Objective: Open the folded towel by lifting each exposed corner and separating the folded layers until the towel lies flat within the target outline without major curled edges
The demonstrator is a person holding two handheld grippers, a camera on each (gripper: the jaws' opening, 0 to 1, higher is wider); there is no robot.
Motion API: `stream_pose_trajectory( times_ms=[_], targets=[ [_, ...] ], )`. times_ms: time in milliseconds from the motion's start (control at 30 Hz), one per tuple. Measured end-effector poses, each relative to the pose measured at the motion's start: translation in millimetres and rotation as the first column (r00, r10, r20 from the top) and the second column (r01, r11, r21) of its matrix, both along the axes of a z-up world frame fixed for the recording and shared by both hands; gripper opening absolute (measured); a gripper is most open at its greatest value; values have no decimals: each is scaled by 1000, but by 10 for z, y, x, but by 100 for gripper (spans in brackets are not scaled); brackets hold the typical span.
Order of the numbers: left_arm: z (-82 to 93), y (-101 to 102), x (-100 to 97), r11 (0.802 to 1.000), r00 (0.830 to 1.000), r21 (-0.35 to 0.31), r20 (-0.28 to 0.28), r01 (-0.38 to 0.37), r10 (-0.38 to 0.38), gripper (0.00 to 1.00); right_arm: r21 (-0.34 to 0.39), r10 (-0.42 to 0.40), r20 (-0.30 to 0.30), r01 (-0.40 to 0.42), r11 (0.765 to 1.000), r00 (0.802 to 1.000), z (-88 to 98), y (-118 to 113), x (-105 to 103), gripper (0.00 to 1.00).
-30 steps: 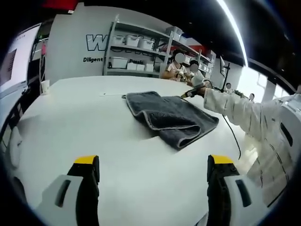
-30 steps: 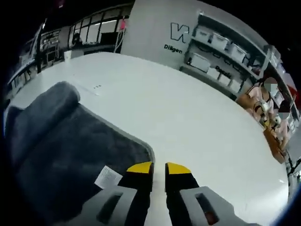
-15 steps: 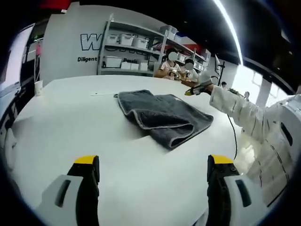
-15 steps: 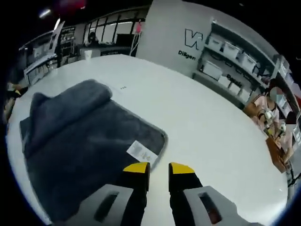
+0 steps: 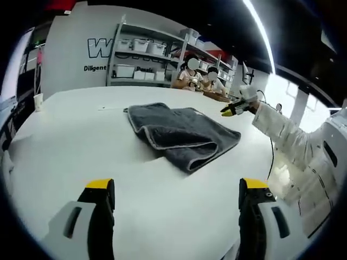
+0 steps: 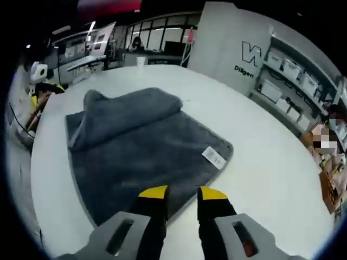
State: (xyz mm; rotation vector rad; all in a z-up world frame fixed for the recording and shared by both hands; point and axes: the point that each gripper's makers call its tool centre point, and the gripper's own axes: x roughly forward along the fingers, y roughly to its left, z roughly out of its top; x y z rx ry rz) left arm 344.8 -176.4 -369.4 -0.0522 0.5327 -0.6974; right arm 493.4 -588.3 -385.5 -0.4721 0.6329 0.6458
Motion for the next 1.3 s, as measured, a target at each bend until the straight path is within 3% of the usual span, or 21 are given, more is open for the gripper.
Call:
stream_pose_trajectory(
  times_ms=[200, 400, 533, 667, 700, 1300],
  targets=[
    [17, -42, -15, 1000, 1000, 2, 4, 13, -13, 94, -13, 21, -70, -22, 1000, 997, -251, -6, -160, 14],
    [28, -8, -21, 1000, 1000, 6, 7, 3, -3, 93, 62, 67, -142, -58, 996, 988, -395, 54, -303, 10],
    [27, -16, -26, 1000, 1000, 6, 7, 4, -5, 93, 63, 77, -180, -66, 996, 981, -483, 37, -357, 9],
    [23, -28, -33, 1000, 1000, 8, 6, 7, -8, 93, -12, 79, -226, -84, 996, 971, -648, -59, -435, 9],
    [23, -29, -34, 1000, 1000, 8, 6, 8, -8, 93, 43, 85, -208, -78, 996, 974, -593, -16, -415, 8],
    [-1, -38, -64, 1000, 1000, 13, 0, 8, -8, 93, 71, 48, -192, -35, 997, 980, -591, -152, -490, 8]
  ],
)
